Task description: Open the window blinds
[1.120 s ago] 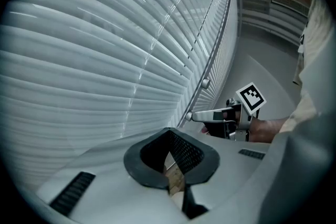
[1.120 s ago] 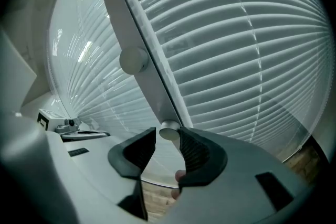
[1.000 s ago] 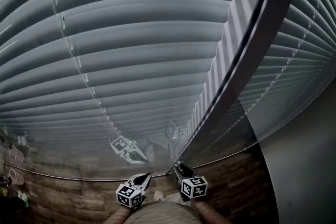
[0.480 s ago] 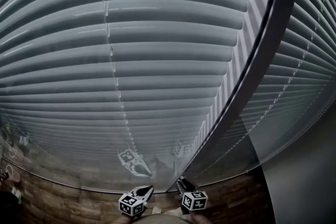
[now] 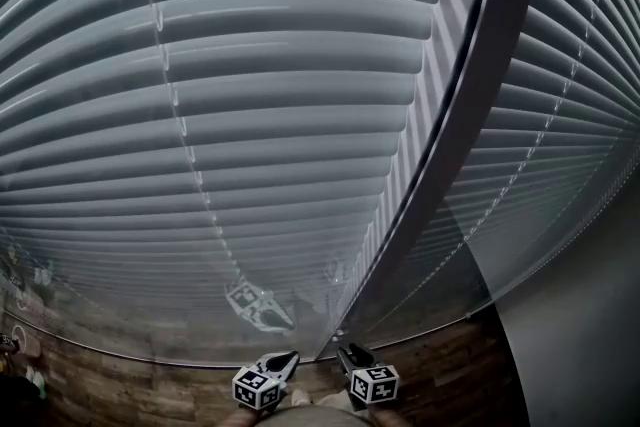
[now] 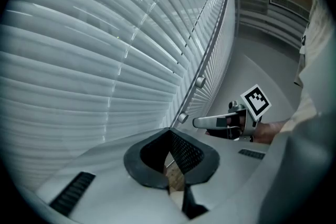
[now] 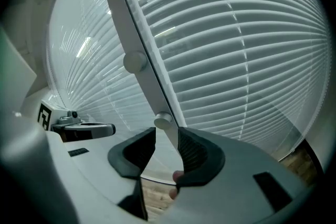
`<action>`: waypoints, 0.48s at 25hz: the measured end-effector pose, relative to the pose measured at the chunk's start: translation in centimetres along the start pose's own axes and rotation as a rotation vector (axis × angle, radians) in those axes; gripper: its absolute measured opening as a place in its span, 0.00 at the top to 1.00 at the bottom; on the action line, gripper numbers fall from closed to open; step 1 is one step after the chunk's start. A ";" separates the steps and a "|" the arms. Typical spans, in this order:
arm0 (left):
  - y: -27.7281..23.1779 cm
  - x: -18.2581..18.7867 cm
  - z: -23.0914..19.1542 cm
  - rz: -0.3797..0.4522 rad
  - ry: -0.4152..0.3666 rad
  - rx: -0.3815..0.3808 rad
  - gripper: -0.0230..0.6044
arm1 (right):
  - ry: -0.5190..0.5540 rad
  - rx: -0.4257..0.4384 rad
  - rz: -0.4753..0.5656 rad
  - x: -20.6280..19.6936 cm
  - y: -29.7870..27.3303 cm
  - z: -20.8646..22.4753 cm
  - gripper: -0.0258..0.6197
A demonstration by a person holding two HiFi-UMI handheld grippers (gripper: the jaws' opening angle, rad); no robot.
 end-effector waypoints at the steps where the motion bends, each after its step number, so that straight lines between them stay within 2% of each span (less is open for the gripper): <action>1: 0.1 0.0 0.0 0.002 0.004 0.001 0.95 | 0.003 -0.001 -0.004 -0.2 0.1 0.0 0.76; 5: 0.5 -0.5 -0.1 0.004 0.018 0.014 0.94 | 0.014 0.007 -0.017 -0.6 0.2 0.0 0.76; 8: 0.4 -0.4 0.1 0.019 0.049 0.018 0.95 | -0.034 0.005 -0.014 -0.4 0.3 0.5 0.76; 12: -0.5 0.0 0.3 0.020 0.050 0.011 0.95 | -0.077 -0.025 0.009 0.5 0.4 1.8 0.76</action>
Point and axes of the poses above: the fingertips, and each gripper's own axes: y backward along the fingers, z to its right, x out of its top, the point moved 6 cm from there along y, backward along the fingers, and after that the axes turned 14 degrees about -x, right-handed, at the moved point
